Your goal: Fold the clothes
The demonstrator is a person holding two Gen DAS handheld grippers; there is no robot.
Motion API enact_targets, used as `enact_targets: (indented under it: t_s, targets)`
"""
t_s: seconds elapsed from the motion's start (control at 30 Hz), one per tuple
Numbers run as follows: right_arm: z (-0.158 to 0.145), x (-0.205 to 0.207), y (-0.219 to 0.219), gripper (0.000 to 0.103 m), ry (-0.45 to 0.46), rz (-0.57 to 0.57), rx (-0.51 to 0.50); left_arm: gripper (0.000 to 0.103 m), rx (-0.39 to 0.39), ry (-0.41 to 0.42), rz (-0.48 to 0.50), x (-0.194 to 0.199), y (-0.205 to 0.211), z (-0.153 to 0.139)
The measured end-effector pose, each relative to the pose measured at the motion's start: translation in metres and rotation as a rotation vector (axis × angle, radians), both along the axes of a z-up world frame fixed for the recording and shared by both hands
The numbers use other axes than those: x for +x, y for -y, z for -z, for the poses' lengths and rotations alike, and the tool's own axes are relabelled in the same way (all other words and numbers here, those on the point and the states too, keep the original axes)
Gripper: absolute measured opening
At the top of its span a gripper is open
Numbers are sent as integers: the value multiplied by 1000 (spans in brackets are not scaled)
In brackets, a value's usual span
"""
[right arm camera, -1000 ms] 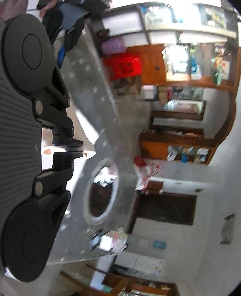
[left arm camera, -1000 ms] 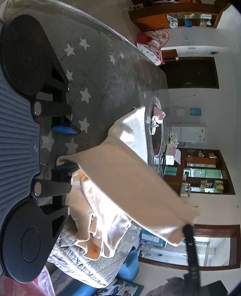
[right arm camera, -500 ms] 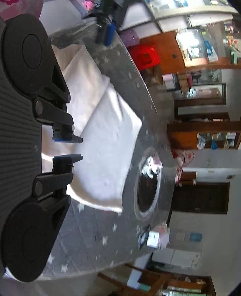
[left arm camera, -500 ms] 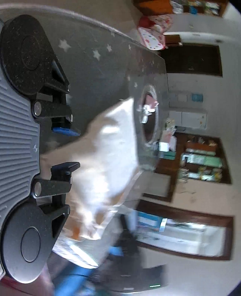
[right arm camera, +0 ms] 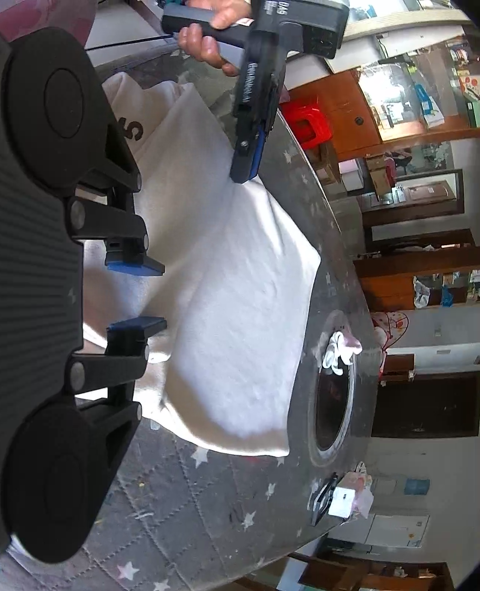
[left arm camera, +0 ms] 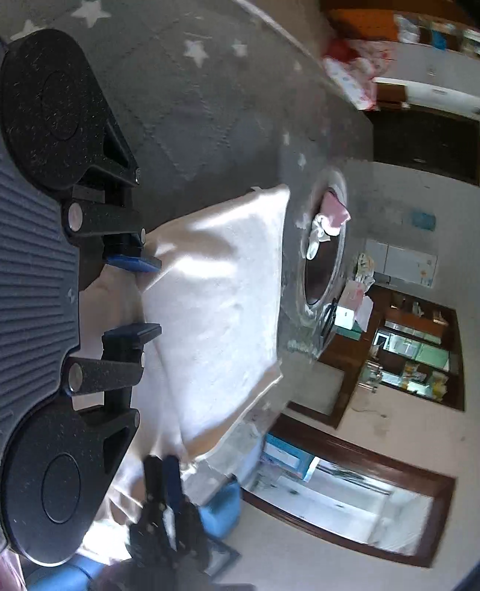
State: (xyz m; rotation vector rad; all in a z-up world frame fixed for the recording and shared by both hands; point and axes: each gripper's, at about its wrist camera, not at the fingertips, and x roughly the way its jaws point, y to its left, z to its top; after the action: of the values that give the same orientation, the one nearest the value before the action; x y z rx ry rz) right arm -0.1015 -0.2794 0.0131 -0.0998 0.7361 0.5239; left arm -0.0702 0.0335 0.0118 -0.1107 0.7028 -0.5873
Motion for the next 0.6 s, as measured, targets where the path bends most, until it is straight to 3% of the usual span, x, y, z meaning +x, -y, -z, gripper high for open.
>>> enact_targets:
  t_s: [0.17,0.43,0.5,0.6]
  targets:
    - [-7,3,2,26,22,-10,24,35,-29,14,-10,12,-5,-12]
    - [-4,7,5,30,18,-1,34,34,-38,-44,-58,53,-3,1]
    - [-8,3,8,36,36,-1,34,34,-20,-37,-68,55,-5,0]
    - [-8,-1,15,37,34,11,38,34,12,-19,-76,58,-4,-1]
